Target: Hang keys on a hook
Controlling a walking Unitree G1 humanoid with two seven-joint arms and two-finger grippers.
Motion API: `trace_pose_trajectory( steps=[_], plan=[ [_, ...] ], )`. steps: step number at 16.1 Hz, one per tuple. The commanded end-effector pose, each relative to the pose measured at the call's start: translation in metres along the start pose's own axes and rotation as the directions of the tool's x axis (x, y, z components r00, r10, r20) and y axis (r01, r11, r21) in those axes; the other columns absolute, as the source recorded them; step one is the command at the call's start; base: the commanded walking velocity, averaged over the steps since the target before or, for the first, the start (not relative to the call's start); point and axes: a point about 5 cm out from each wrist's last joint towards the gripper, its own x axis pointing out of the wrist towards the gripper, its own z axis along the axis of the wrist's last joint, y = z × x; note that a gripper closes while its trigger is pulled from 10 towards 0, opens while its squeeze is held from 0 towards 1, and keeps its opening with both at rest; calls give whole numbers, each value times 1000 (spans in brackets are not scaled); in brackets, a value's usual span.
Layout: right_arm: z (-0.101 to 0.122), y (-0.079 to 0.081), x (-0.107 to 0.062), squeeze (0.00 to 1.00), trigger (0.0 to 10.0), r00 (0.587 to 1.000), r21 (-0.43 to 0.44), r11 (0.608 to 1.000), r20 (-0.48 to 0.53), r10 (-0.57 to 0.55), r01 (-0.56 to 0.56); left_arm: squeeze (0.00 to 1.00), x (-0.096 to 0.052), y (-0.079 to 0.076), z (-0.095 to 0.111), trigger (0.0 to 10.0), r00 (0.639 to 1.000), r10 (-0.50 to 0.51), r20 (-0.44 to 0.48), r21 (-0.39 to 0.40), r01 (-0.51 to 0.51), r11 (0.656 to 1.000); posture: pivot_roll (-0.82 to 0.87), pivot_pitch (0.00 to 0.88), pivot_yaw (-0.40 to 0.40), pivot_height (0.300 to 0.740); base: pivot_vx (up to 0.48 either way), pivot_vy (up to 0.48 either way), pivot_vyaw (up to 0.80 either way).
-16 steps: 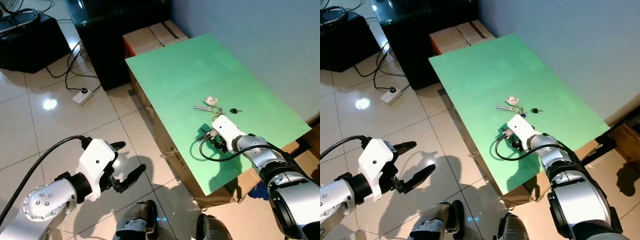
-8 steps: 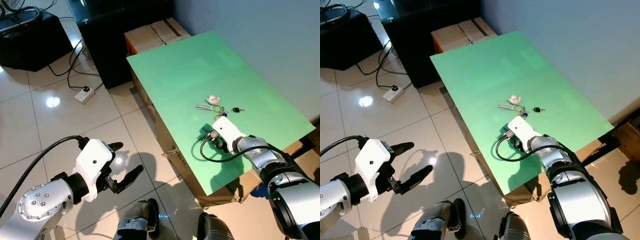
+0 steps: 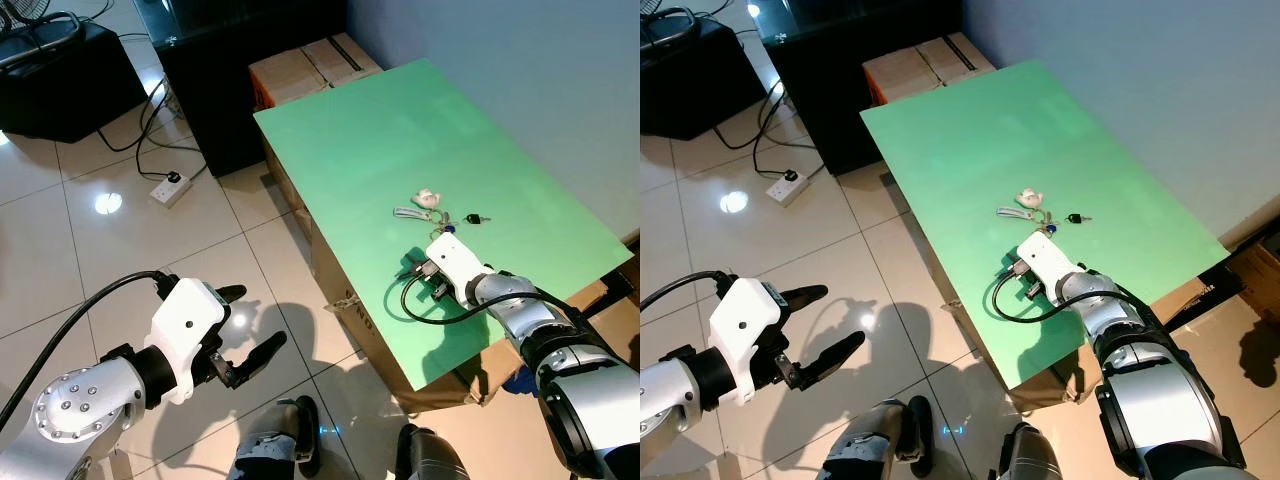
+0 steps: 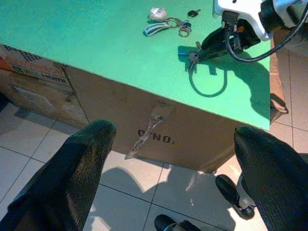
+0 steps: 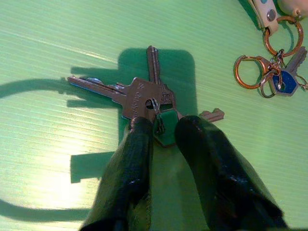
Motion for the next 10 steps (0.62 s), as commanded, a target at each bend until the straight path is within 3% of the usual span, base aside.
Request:
trace_pose_trajectory(
  steps=[1, 10],
  plan=[
    [-9, 6, 0, 0, 0, 1000, 21, 1000, -20, 12, -12, 0, -2, -3, 4, 10000, 1000, -28, 5, 5, 28, 1000, 277, 258, 76, 718, 0, 0, 0],
    [-11, 9, 0, 0, 0, 1000, 18, 1000, -21, 18, -17, 0, 0, -3, 5, 10000, 1000, -25, 16, -5, 25, 1000, 276, 257, 79, 718, 0, 0, 0]
  ],
)
